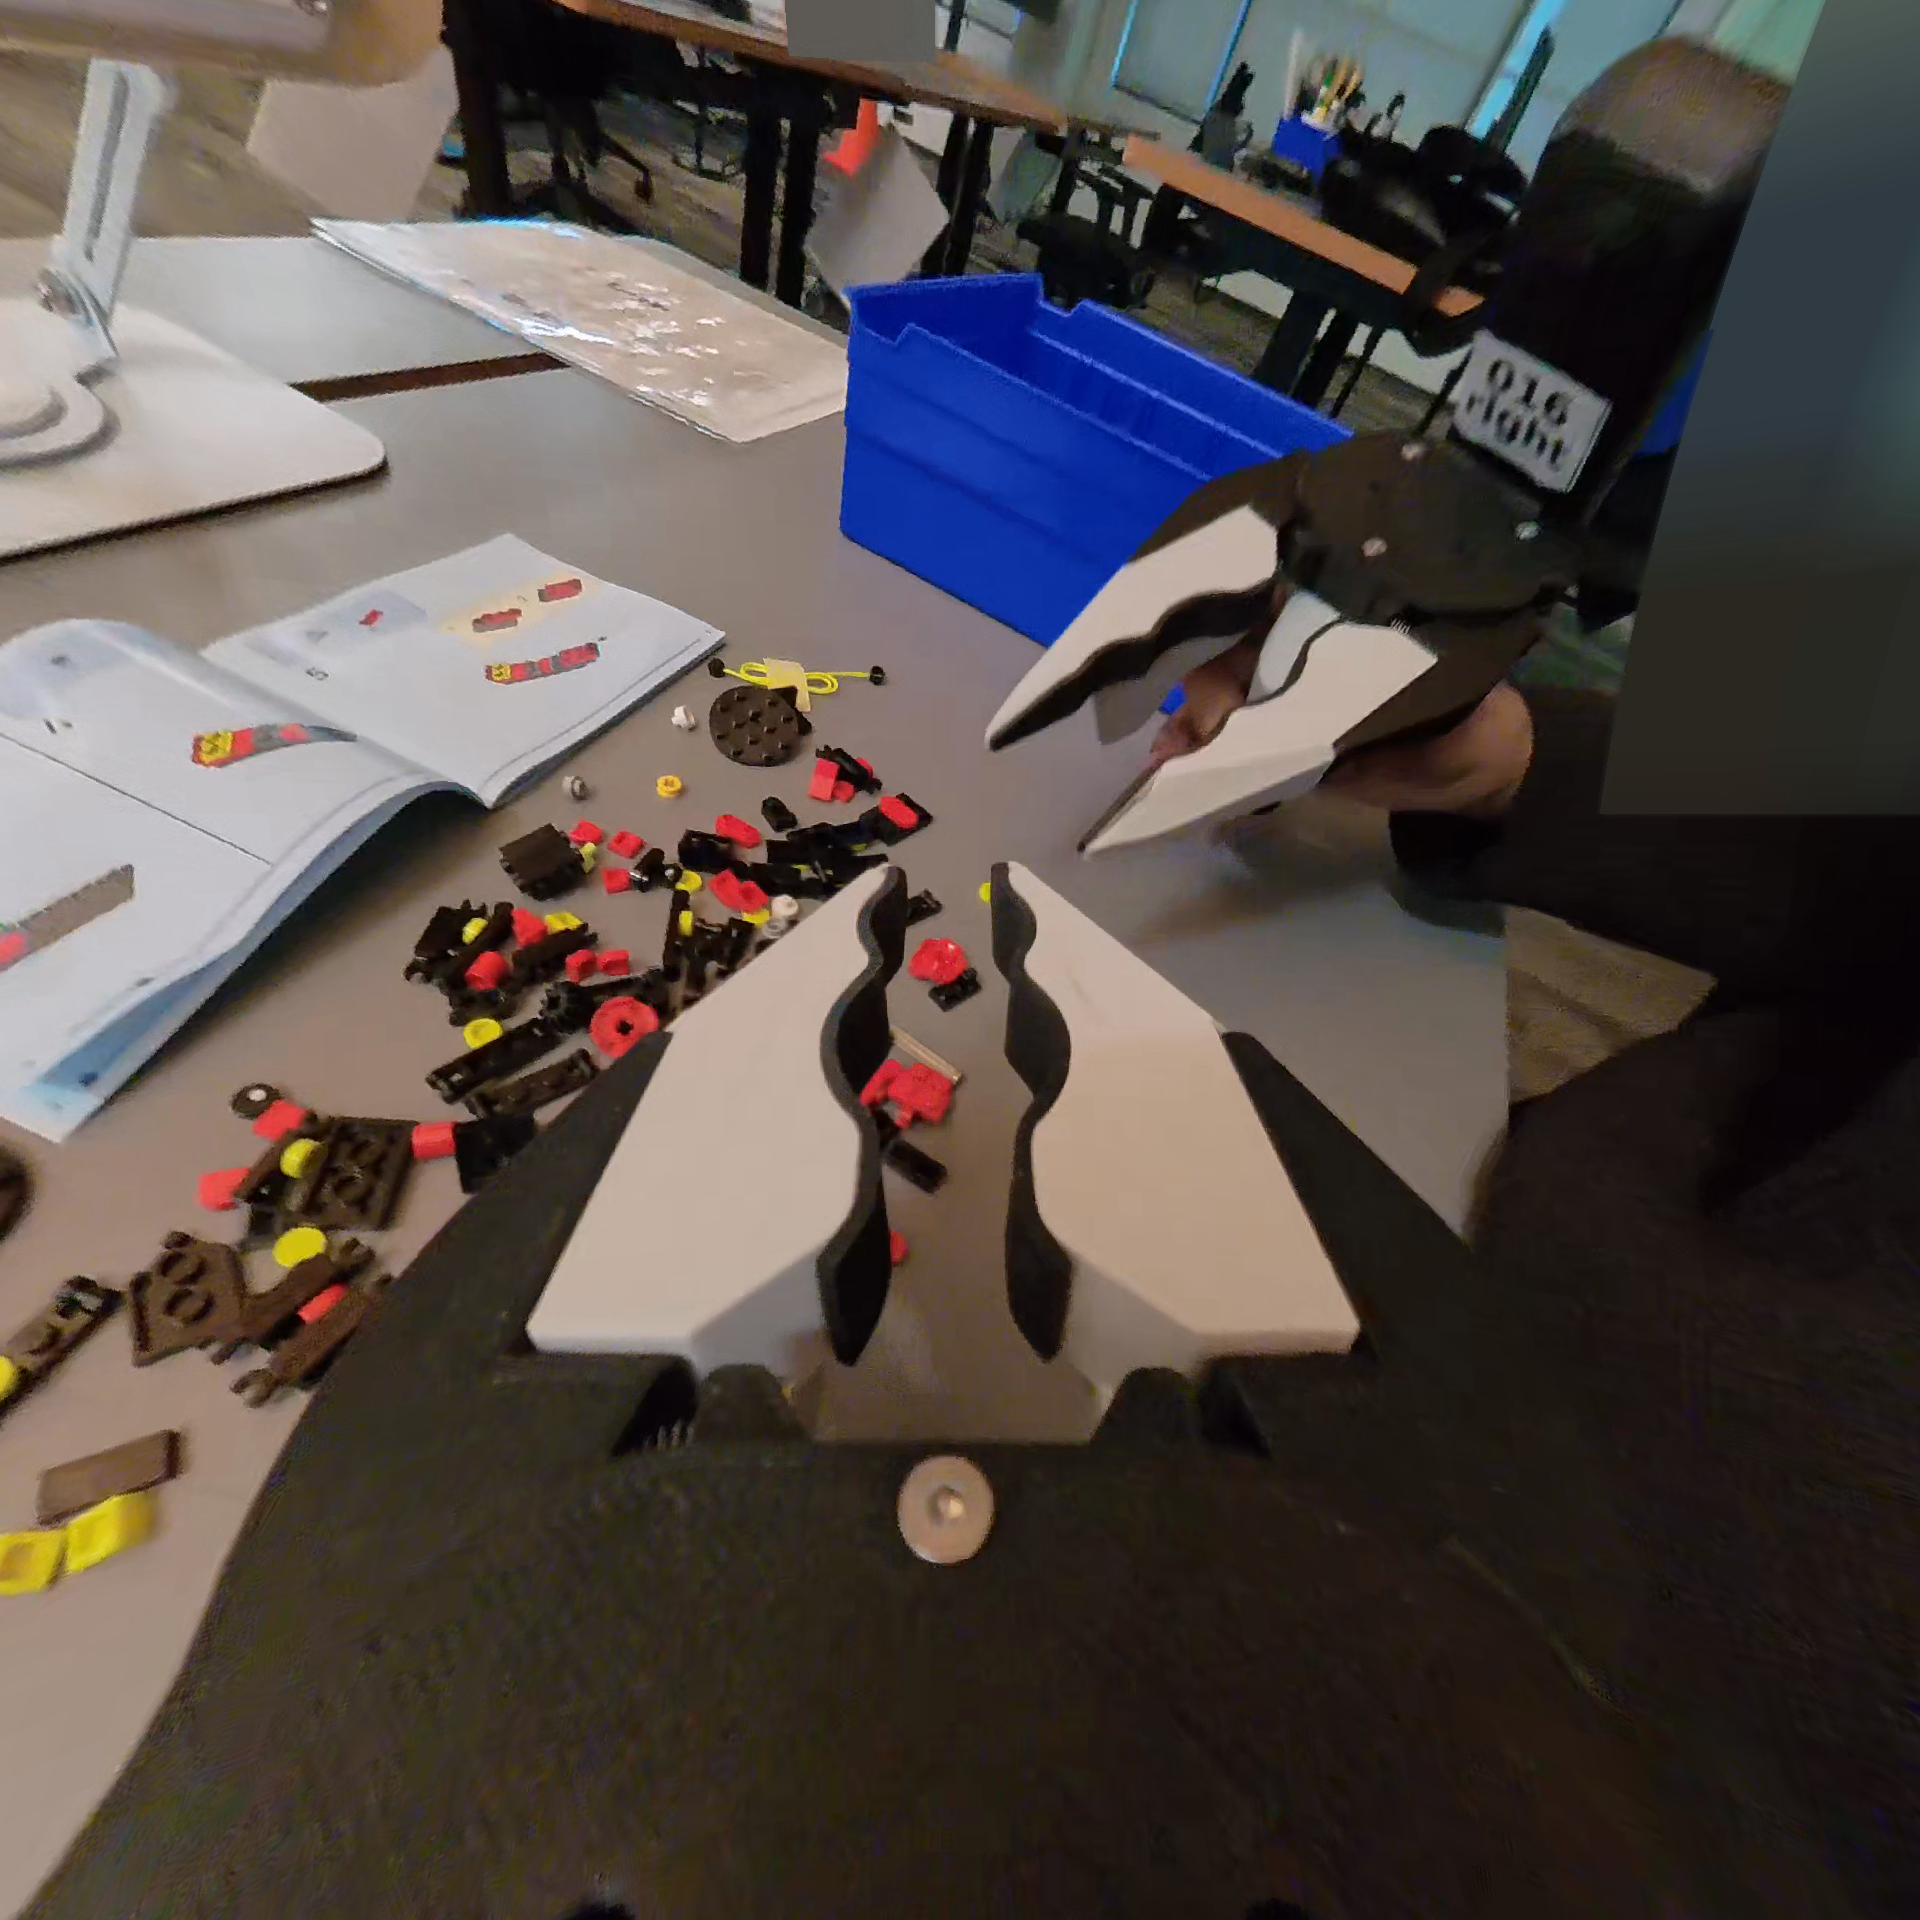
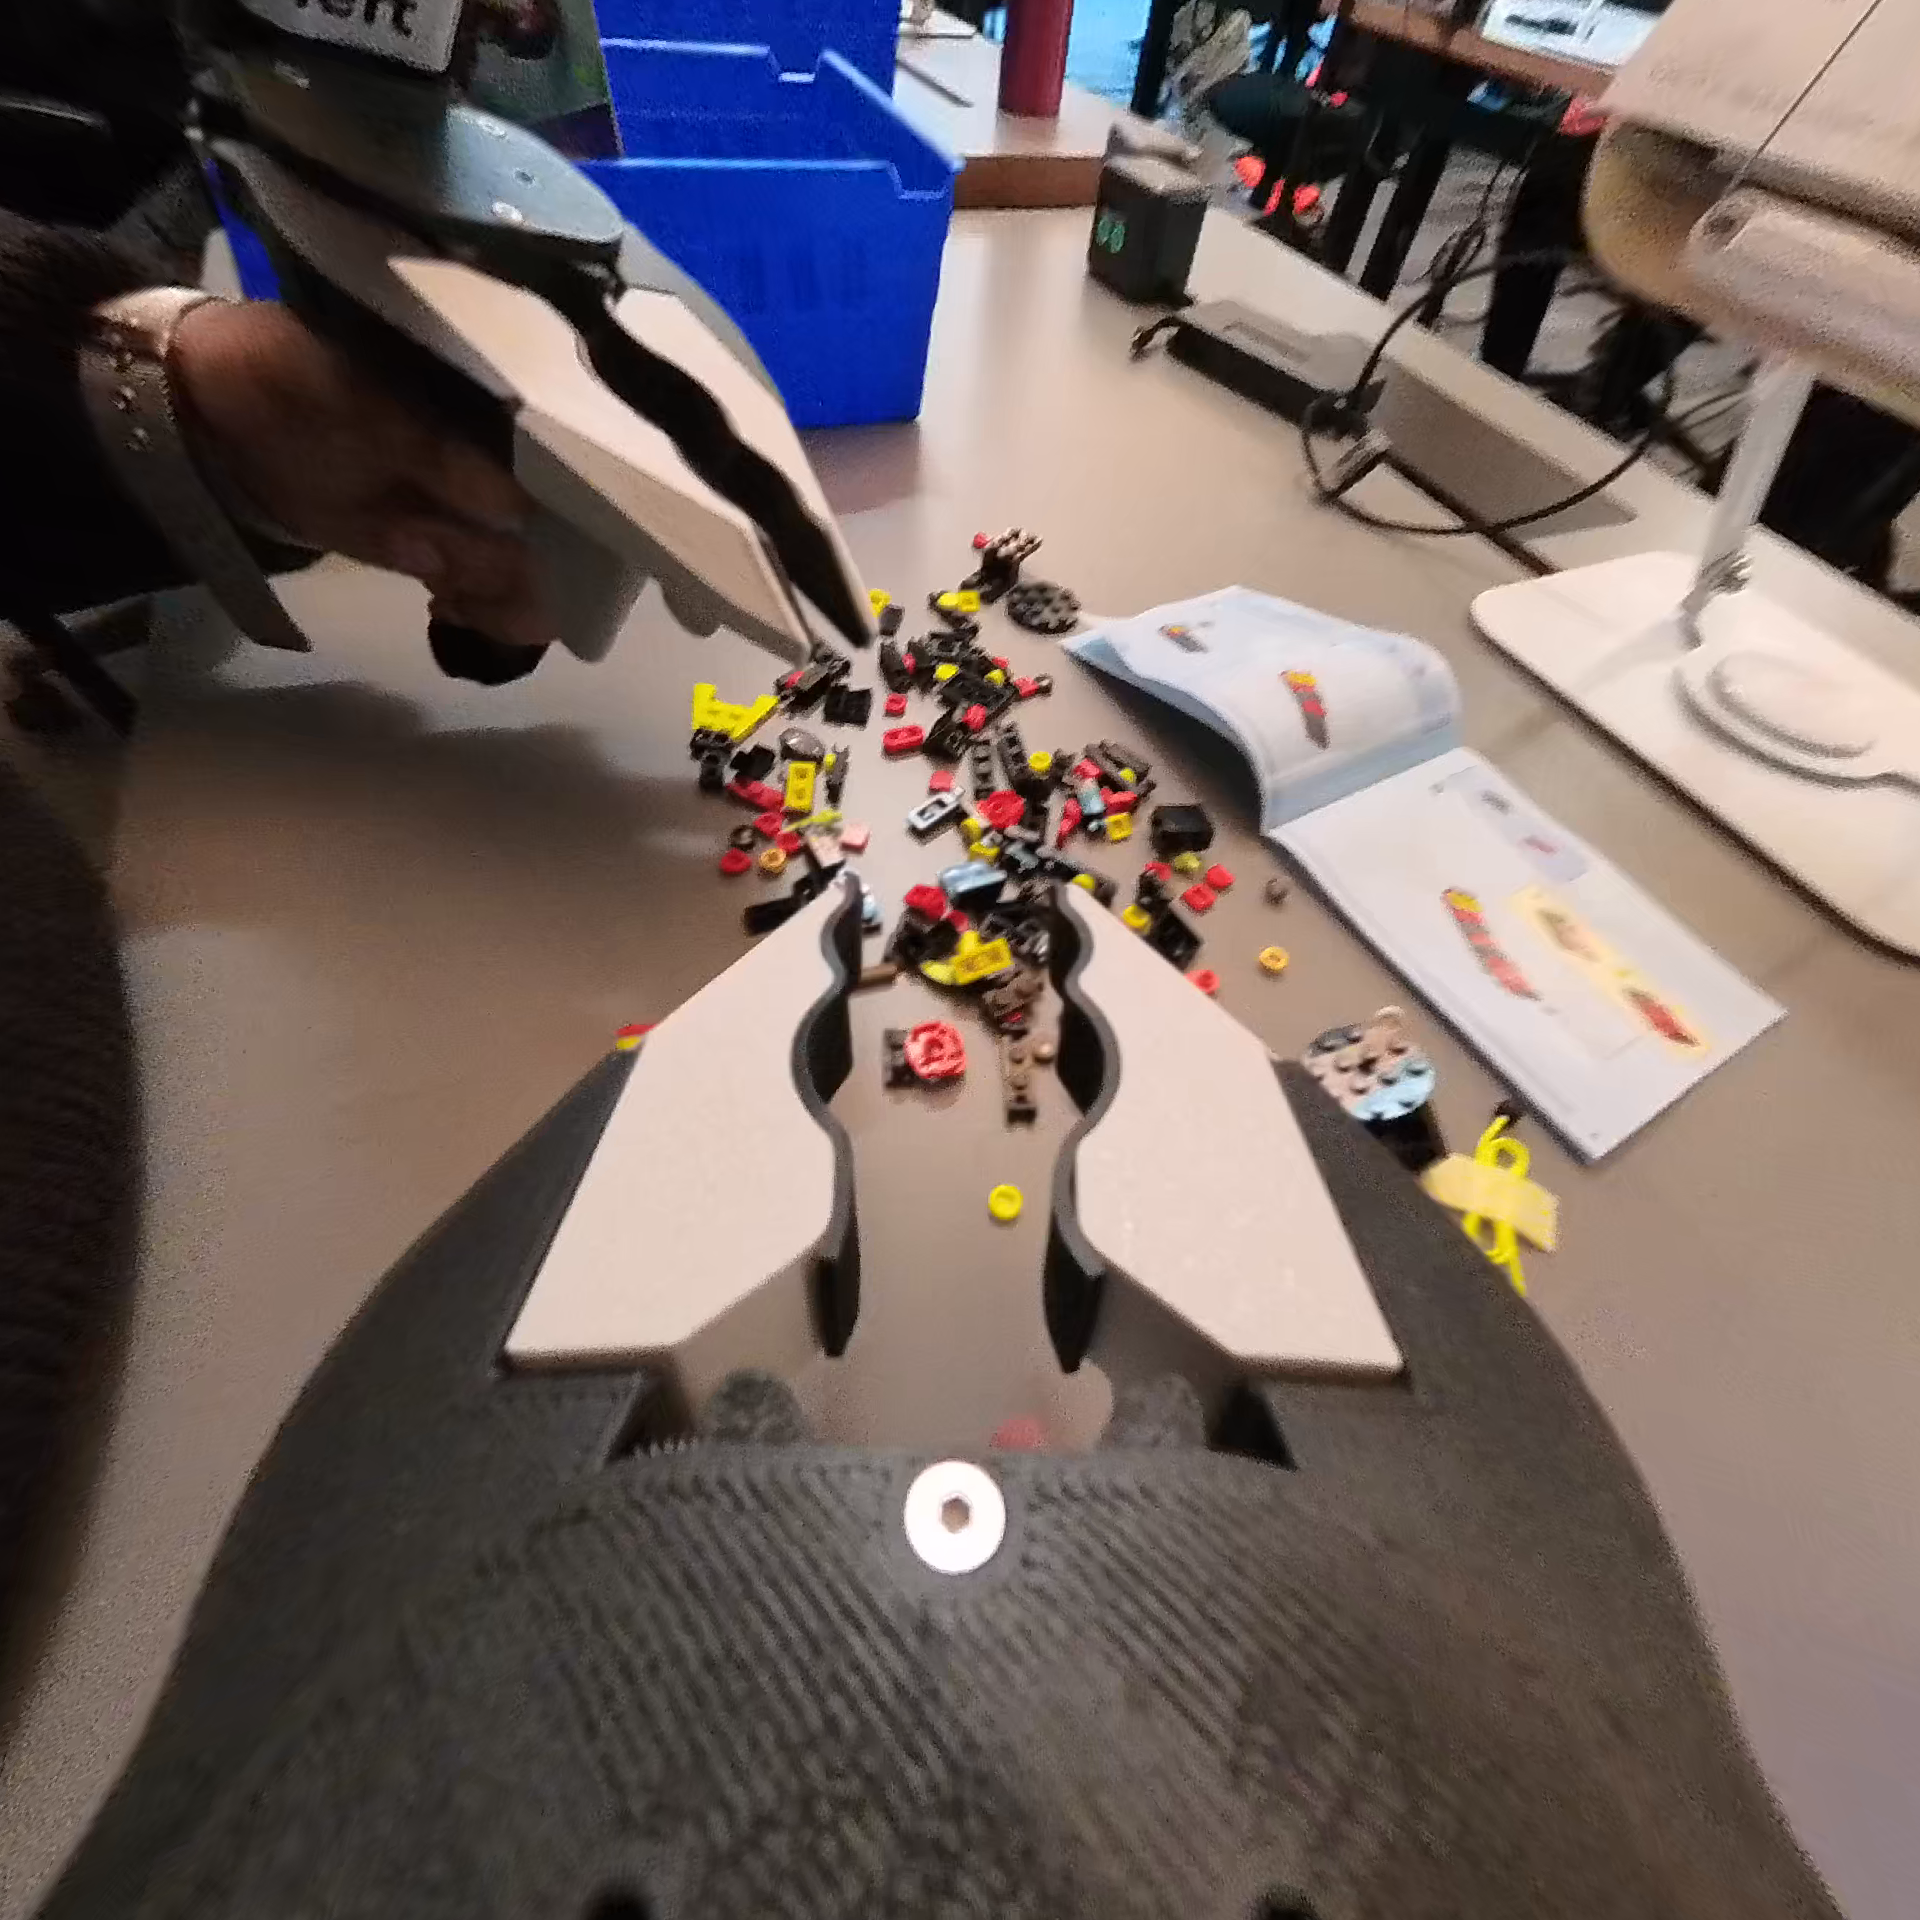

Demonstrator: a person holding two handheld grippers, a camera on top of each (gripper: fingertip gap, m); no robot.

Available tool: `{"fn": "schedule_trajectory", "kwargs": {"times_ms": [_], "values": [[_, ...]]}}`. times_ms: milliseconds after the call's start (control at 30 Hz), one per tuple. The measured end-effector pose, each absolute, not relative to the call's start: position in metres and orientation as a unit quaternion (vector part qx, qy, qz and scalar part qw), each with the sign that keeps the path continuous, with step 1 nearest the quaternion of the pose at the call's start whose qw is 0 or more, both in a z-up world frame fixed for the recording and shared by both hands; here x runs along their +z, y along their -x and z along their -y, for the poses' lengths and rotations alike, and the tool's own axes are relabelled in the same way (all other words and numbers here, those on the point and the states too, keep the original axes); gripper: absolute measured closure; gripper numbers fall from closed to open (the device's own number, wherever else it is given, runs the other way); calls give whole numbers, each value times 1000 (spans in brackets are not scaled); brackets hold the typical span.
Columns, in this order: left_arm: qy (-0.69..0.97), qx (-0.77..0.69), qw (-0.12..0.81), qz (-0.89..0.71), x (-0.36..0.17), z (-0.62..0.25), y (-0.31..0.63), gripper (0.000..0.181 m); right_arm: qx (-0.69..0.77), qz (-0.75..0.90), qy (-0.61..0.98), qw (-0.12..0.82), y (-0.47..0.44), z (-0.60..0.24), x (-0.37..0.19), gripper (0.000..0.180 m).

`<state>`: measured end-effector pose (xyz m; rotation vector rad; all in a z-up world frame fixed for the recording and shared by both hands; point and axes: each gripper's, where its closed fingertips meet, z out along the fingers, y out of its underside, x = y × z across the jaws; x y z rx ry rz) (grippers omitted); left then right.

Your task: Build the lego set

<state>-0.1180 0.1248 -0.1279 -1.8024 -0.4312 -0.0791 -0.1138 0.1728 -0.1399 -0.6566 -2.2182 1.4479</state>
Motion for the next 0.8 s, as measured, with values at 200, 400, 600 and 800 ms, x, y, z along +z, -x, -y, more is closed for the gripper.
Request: {"fn": "schedule_trajectory", "kwargs": {"times_ms": [200, 400, 600, 800], "values": [[754, -39, 621, 210, -119, -124, 124, 167, 503, 789, 226, 272, 114, -179, -132, 135], [758, -20, 613, 219, -123, -122, 122, 170, 417, 837, 220, 277, 101, -183, -162, 141], [748, 43, 629, 208, -113, -120, 130, 177, 417, 830, 237, 286, 108, -191, -160, 149], [738, 30, 632, 234, -114, -114, 137, 178, 375, 851, 288, 230, 112, -203, -190, 151]]}}
